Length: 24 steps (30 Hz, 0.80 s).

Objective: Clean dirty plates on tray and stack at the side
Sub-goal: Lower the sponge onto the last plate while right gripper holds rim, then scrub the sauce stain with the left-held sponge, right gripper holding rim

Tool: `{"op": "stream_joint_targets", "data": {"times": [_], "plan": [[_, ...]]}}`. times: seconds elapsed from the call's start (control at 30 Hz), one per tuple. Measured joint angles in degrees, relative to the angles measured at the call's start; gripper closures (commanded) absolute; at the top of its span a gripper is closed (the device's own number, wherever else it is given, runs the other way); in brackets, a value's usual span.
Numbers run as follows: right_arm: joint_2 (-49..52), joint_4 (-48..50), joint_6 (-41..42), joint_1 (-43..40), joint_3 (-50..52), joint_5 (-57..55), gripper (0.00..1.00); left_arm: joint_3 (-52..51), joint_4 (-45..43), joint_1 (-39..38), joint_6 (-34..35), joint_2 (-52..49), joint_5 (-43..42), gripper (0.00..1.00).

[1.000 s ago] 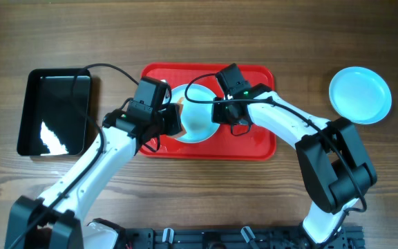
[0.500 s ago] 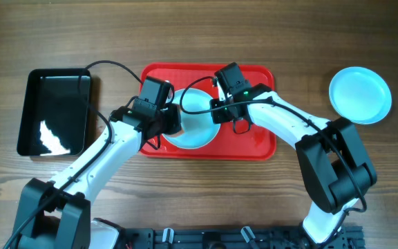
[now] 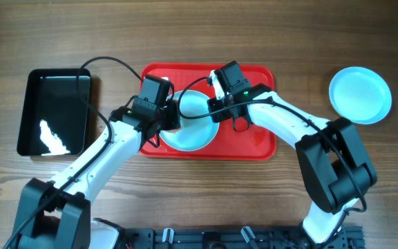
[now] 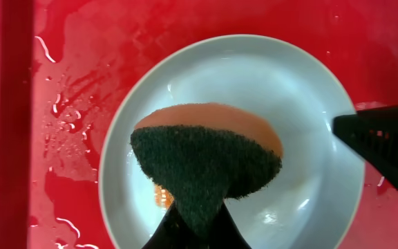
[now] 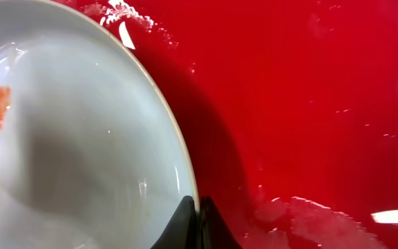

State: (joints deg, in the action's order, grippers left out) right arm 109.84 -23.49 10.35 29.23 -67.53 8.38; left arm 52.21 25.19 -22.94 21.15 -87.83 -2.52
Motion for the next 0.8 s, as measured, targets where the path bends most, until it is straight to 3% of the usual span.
{"op": "stream_joint_targets", "data": {"times": [0.37,0.8], "plan": [[0.00,-0.63,8.96,0.00,0.00,5.79,0.96,0.00,-1.70,-0.15,4.92,-2.78,-2.19,0.96],[0.22,-0.46,12.15,0.00,0.00,4.52,0.96,-0.20,-5.35,-2.75,6.21,-7.80,-4.68,0.96]]}}
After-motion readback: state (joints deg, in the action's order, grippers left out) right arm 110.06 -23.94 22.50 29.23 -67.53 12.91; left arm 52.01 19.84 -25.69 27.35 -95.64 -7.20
